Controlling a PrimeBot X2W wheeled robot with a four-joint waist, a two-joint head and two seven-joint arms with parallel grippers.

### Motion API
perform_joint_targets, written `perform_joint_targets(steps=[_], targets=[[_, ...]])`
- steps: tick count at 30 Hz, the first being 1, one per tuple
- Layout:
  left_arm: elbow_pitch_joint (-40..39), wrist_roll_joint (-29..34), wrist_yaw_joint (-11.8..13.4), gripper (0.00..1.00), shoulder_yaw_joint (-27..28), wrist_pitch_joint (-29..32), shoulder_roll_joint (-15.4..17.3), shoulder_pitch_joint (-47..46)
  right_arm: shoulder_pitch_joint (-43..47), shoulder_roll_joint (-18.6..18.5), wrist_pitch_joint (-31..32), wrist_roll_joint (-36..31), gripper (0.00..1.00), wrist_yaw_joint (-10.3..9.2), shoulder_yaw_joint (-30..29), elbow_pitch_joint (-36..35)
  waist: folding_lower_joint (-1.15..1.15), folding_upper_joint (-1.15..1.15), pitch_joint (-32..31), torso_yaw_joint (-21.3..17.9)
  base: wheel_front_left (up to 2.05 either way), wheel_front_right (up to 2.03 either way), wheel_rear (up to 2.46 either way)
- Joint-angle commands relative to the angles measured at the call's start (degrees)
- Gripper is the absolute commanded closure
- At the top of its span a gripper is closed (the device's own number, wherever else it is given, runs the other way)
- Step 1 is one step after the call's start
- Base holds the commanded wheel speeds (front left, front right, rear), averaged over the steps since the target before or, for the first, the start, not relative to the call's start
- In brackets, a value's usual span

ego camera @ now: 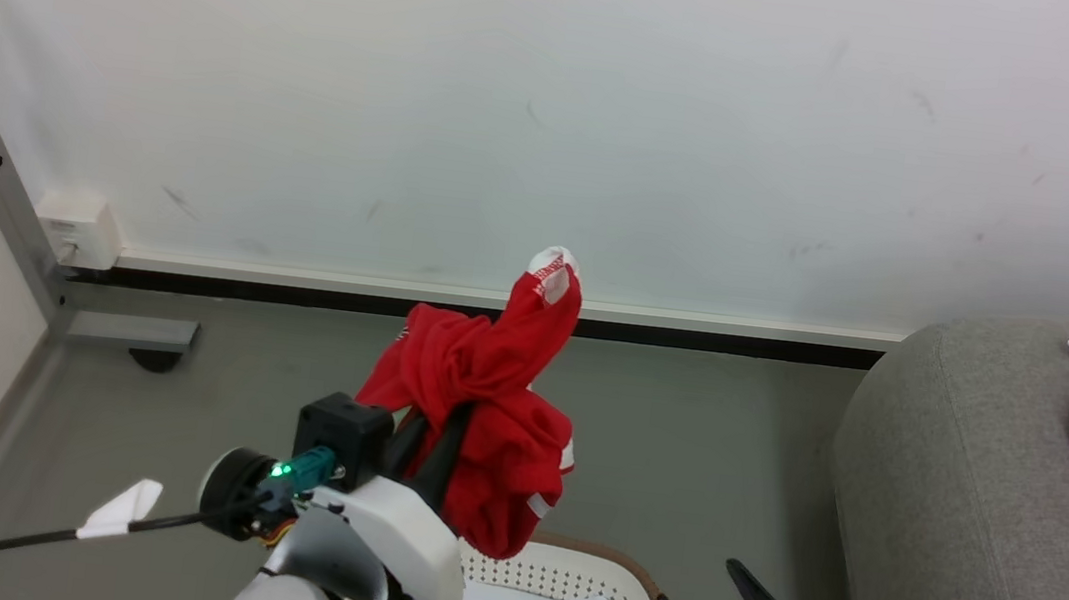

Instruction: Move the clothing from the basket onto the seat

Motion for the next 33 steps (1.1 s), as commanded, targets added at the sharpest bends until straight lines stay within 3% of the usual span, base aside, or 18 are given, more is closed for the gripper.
perform_joint_targets(steps=[1,5,12,24,25,26,33], targets=[[-1.1,0.2,-0.1,1.00,-0.5,0.5,0.2,0.8,-2.2,-1.2,0.1,0.4,0.00,-0.13,2.3,0.3,0.01,0.00,0.1,0.0,0.00,0.00,0.00],[-2.8,0.6,-0.2,1.00,-2.3,1.7,-0.4,1.3,-8.6,-3.6,0.0,1.8,0.00,-0.13,9.5,2.8,0.01,0.00,0.2,0.3,0.00,0.00,0.00],[-2.4,0.6,-1.0,1.00,-5.7,2.8,-1.8,1.2,-17.3,-5.1,0.0,5.3,0.00,-0.13,15.8,7.2,0.01,0.00,0.1,2.0,0.00,0.00,0.00],[-0.8,-1.6,-3.5,1.00,-11.4,3.4,-4.0,-1.0,-24.5,-1.9,0.0,12.5,0.00,-0.14,22.4,19.0,0.01,0.00,-0.1,4.0,0.00,0.00,0.00],[-0.7,-1.6,-3.5,1.00,-11.6,3.5,-4.1,-1.1,-25.0,-1.5,0.0,13.3,0.10,-0.13,23.1,20.0,0.01,0.00,-0.1,4.1,0.00,0.00,0.00],[-0.6,-1.8,-3.5,1.00,-11.8,3.5,-4.2,-1.2,-25.4,-1.2,0.0,14.4,1.00,-0.13,23.6,20.6,0.01,0.00,-0.2,4.2,0.00,0.00,0.00],[0.9,-2.5,-3.1,1.00,-12.0,3.3,-3.9,-0.8,-27.0,-2.1,0.0,19.6,1.00,-0.14,26.1,21.5,0.01,0.00,-0.2,3.9,0.00,0.00,0.00]])
